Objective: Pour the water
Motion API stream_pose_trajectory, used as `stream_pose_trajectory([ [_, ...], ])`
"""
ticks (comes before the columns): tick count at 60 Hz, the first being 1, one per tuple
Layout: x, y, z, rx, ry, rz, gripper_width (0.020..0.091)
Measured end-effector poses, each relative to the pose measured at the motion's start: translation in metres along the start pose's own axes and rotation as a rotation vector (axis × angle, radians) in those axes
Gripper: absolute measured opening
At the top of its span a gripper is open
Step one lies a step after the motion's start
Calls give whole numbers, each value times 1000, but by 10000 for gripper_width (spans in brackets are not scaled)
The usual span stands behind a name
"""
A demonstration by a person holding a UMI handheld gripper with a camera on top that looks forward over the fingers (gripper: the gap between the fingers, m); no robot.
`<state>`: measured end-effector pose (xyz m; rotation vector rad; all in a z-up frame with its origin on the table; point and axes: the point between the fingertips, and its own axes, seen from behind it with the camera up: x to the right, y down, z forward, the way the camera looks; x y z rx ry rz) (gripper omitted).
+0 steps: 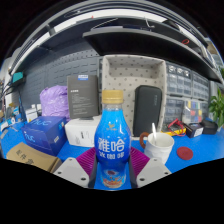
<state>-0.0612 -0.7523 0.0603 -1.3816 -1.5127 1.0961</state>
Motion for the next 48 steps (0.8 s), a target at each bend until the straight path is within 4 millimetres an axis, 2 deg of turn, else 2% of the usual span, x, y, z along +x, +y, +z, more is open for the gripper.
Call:
stream_pose_trajectory([
  [1,-1,0,1,4,-4,-10,500],
  [2,-1,0,1,9,-5,-20,457],
  [3,-3,0,1,15,-10,-28,461],
  [4,-5,-1,2,17,-14,-33,416],
  [6,-5,-2,2,25,-20,-41,416],
  [7,-5,-1,2,26,-22,-39,362],
  [9,-5,-2,4,32,-29,-28,371],
  [10,-5,-2,4,31,-33,-19,337],
  [22,4,-3,7,3,-63,105,336],
  [33,9,-15,8,-86,-80,563,336],
  [48,7,-54,20,-145,-158,1255,334],
])
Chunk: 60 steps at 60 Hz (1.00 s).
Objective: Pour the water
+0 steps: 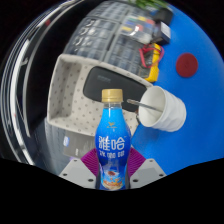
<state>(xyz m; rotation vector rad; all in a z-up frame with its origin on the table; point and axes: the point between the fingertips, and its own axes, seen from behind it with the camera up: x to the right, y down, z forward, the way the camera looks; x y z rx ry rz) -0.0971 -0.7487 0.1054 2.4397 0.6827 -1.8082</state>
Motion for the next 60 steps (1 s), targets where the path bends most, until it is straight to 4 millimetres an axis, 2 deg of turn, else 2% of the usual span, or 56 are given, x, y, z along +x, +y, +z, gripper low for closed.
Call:
stream_pose_trajectory([
  [5,-10,-2,2,-15,-14,158,334],
  [17,-19,1,6,-80,-24,464,336],
  [23,-26,-7,5,-77,-52,634,336],
  [33,-24,-17,7,-76,-51,769,334],
  [38,-25,-15,7,-91,-49,779,336],
  [44,-29,-14,3,-107,-45,745,336],
  [48,-33,-14,-2,-115,-38,639,335],
  [54,-44,-23,-13,-130,-34,319,335],
  [56,-45,-35,-18,-112,-38,179,337],
  [60,-61,-61,-28,-76,-23,-75,338],
])
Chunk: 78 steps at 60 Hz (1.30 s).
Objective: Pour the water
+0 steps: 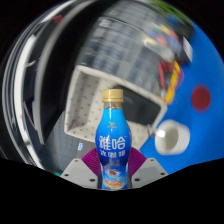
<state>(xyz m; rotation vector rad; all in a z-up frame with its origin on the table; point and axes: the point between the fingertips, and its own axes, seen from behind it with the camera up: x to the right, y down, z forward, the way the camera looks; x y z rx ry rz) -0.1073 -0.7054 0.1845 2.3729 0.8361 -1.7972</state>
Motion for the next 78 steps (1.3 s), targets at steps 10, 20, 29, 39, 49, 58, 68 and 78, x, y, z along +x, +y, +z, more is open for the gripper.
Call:
stream_pose_trajectory([
  [10,-6,-83,-27,140,55,-587,337],
  [20,30,-145,-37,239,157,-949,337],
  [29,88,-173,-36,237,234,-1049,335],
  [39,138,-184,-29,202,286,-1099,335],
  [49,174,-183,-18,192,316,-1141,336],
  [58,192,-176,-16,225,302,-1155,358],
  [68,194,-176,-22,264,306,-1139,433],
  [78,198,-174,-22,241,337,-1133,595],
])
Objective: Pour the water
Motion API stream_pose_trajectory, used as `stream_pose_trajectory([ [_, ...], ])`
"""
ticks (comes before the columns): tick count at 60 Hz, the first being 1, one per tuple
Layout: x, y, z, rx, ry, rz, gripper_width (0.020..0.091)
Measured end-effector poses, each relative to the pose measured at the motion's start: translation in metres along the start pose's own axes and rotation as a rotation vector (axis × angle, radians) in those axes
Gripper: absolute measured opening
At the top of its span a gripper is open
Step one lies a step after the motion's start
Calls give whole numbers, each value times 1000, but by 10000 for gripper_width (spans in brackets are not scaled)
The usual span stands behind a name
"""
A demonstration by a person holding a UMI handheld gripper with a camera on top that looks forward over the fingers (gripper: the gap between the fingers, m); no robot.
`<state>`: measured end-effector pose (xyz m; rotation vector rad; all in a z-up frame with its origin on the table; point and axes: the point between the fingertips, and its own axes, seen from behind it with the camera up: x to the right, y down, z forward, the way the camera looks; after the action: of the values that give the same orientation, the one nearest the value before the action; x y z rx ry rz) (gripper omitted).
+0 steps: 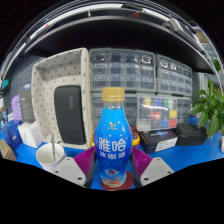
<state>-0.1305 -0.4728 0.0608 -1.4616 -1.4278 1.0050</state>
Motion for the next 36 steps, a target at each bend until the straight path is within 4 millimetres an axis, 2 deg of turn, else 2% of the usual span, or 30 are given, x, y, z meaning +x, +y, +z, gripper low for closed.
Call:
stream_pose_trajectory([
  [2,3,3,-2,-13,13,-5,638],
  [9,2,17,-21,-42,28,-14,641],
  [16,-2,37,-55,-76,44,0,644],
  [20,-7,52,-80,-129,44,-8,641],
  [23,-13,56,-100,-155,35,-7,639],
  [30,-28,36,-141,-158,22,-15,641],
  [36,-41,1,-167,-124,20,-1,643],
])
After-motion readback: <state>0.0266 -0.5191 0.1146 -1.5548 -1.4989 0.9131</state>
